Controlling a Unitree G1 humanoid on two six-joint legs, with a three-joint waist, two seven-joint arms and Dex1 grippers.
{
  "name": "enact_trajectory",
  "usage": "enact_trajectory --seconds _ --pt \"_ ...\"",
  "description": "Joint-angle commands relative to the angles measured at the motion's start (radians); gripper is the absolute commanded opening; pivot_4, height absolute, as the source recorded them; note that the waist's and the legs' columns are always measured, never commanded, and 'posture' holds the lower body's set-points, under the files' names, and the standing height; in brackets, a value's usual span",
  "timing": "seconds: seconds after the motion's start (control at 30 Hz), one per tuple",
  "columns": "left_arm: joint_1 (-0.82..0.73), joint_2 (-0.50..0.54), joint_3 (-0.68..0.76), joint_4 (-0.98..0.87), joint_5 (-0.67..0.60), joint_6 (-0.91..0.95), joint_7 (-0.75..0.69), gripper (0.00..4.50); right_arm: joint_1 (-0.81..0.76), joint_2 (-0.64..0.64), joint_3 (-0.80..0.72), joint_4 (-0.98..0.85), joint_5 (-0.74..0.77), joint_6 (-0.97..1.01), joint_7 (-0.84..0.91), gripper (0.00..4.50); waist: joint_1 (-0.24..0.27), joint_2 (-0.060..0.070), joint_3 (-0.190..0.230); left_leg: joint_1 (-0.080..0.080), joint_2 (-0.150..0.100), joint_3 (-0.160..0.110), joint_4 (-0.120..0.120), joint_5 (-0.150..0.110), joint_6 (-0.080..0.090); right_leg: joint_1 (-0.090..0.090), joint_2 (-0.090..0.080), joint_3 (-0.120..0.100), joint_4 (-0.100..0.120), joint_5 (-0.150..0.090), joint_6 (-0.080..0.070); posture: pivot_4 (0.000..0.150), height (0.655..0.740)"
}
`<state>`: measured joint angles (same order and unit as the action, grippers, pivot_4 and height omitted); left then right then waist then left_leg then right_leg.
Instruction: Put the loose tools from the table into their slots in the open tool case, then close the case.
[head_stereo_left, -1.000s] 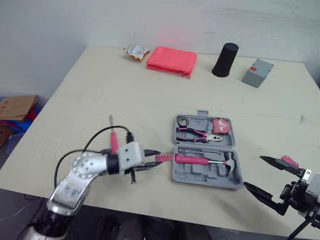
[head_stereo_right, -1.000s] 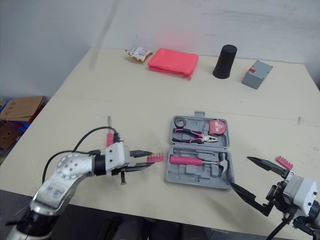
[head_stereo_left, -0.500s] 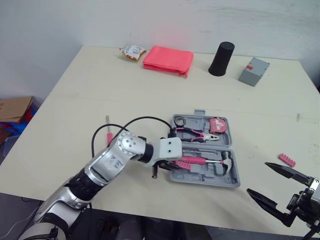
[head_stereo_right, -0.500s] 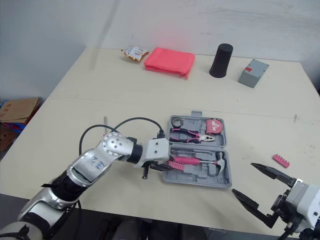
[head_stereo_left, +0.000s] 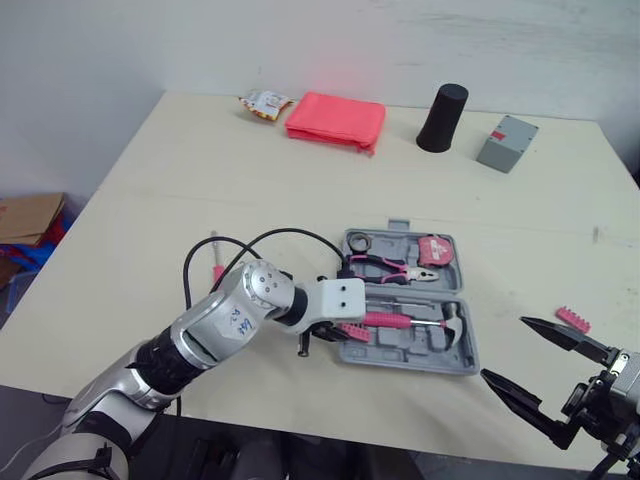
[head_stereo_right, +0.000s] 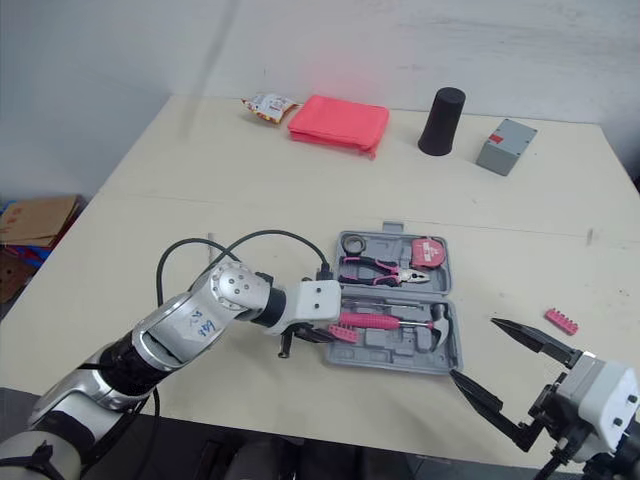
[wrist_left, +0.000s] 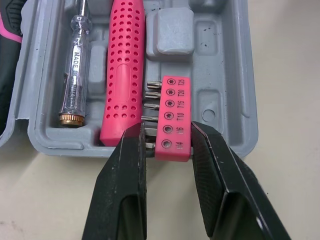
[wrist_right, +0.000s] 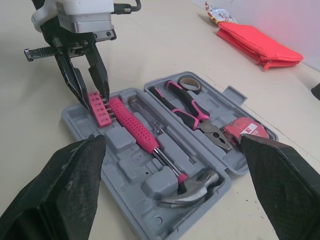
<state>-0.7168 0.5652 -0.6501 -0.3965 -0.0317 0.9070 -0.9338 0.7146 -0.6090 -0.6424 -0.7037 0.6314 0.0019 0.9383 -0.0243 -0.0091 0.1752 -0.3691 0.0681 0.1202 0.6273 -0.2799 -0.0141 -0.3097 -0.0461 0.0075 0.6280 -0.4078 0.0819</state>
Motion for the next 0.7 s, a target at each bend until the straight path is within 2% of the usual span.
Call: enact_trajectory --seconds 0.03,0.17,0.43,0.5,0.57,0.63,0.7 --pt "0.009 -0.011 -0.015 0.001 0.011 0.014 0.017 0.62 -0.006 0.002 -0.021 -0.009 0.013 -0.006 0.004 4.5 0.0 0.0 0.0 0.0 0.0 0.0 0.0 0.0 0.0 0.0 0.0 0.0 0.0 0.0 0.0 0.15 0.74" --pt "-0.007 -0.061 -0.026 0.043 0.019 0.024 0.046 0.62 -0.015 0.008 -0.007 0.005 0.005 -0.017 0.019 4.5 0.001 0.0 0.0 0.0 0.0 0.0 0.001 0.0 0.001 0.0 0.0 0.0 0.0 0.0 0.0 0.15 0.74" --pt "-0.002 -0.074 -0.019 0.039 0.018 0.005 0.058 0.62 -0.022 0.016 0.001 0.014 -0.004 -0.016 0.028 4.5 0.003 -0.001 0.0 0.0 0.0 0.0 0.001 0.0 0.001 0.0 -0.001 0.0 0.0 0.0 0.0 0.15 0.74" --pt "0.008 -0.083 0.01 0.025 -0.004 -0.023 0.053 1.68 -0.022 0.019 0.003 0.013 -0.004 -0.013 0.026 4.5 0.005 -0.001 0.0 0.0 0.0 0.0 0.001 0.0 0.001 0.0 -0.001 0.0 0.0 0.0 0.0 0.15 0.74" --pt "0.015 -0.108 0.051 0.02 -0.02 -0.05 0.074 2.47 -0.025 0.02 0.01 0.015 -0.002 -0.009 0.024 4.5 0.006 -0.001 0.001 0.0 0.0 0.0 0.001 0.0 0.001 0.0 -0.001 0.0 0.0 0.0 0.0 0.15 0.74" --pt "0.013 -0.092 0.079 -0.014 -0.053 -0.068 0.034 3.37 -0.037 0.026 0.02 0.018 0.019 0.014 0.007 4.5 0.006 -0.002 0.001 0.0 0.0 0.0 0.001 0.0 0.001 0.0 -0.001 0.0 0.0 0.0 0.0 0.15 0.74" --pt "0.008 -0.065 0.121 -0.047 -0.097 -0.097 -0.016 3.37 -0.051 0.02 0.03 0.018 0.033 0.034 0.004 4.5 0.001 -0.001 0.001 0.0 0.0 0.0 0.001 0.0 0.001 0.0 -0.001 0.0 0.0 0.0 0.0 0.15 0.74"
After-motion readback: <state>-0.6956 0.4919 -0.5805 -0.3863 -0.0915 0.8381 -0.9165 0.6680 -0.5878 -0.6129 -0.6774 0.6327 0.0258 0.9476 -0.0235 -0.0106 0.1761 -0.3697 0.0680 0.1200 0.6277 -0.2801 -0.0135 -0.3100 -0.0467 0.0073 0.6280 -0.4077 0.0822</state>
